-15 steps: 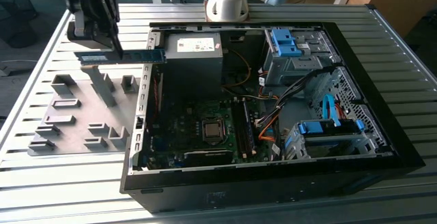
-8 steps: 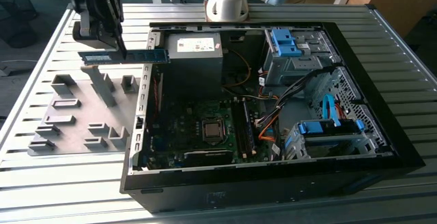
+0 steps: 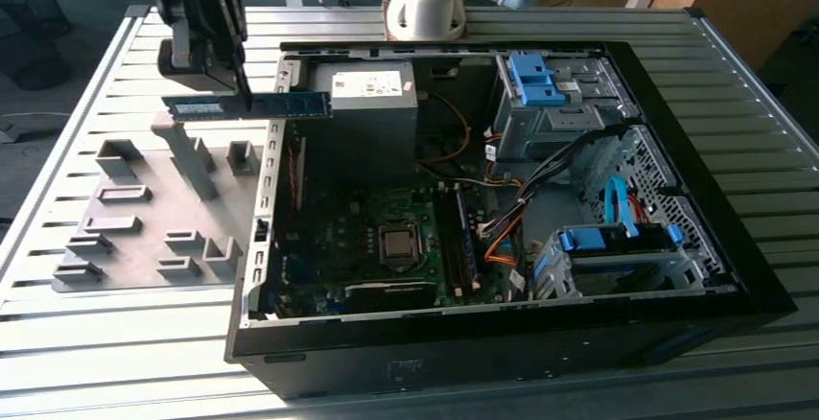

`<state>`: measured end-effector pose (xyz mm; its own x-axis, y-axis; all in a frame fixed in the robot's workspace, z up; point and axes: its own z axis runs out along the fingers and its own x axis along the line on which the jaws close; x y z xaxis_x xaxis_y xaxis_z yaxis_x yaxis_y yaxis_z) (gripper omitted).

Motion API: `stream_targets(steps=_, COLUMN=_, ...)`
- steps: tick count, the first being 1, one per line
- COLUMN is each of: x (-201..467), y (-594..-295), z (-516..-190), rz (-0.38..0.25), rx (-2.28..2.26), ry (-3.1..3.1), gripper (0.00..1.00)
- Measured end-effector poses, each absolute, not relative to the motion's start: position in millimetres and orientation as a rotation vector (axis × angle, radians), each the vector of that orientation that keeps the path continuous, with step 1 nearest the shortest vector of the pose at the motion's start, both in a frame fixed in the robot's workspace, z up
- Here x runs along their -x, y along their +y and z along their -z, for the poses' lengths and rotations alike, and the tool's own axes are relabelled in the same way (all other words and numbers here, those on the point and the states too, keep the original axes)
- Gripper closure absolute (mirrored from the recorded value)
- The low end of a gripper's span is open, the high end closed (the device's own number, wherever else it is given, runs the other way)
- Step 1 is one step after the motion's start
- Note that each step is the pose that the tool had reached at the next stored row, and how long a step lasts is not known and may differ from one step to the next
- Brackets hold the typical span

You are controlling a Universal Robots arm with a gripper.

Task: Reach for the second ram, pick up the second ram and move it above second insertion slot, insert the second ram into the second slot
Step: 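Pick up the second ram and move it above second insertion slot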

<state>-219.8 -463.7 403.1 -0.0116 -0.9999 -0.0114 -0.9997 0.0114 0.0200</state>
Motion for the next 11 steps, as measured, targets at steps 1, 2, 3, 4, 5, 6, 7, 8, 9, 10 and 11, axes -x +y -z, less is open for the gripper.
stream_targets(steps=1, x=218, y=-464, z=-403, rz=0.035, rx=-2.204, ry=-2.23, gripper=0.86)
stream_targets(steps=2, x=217, y=-464, z=-403, rz=0.035, rx=-2.204, ry=-2.23, gripper=0.86)
stream_targets(steps=3, x=215, y=-464, z=-403, rz=0.035, rx=-2.204, ry=-2.23, gripper=0.86)
stream_targets(steps=4, x=214, y=-464, z=-403, rz=0.035, rx=-2.204, ry=-2.23, gripper=0.86)
stream_targets(steps=5, x=212, y=-464, z=-403, rz=0.035, rx=-2.204, ry=-2.23, gripper=0.86)
stream_targets(steps=6, x=211, y=-464, z=-403, rz=0.035, rx=-2.204, ry=-2.23, gripper=0.86)
stream_targets(steps=7, x=209, y=-464, z=-403, rz=0.035, rx=-2.204, ry=-2.23, gripper=0.86)
stream_targets(steps=8, x=208, y=-464, z=-403, rz=0.035, rx=-2.204, ry=-2.23, gripper=0.86)
stream_targets(steps=9, x=206, y=-464, z=-403, rz=0.035, rx=-2.204, ry=-2.23, gripper=0.86)
stream_targets(steps=10, x=204, y=-464, z=-403, rz=0.035, rx=-2.204, ry=-2.23, gripper=0.86)
stream_targets(steps=11, x=202, y=-464, z=-403, rz=0.035, rx=-2.204, ry=-2.23, gripper=0.86)
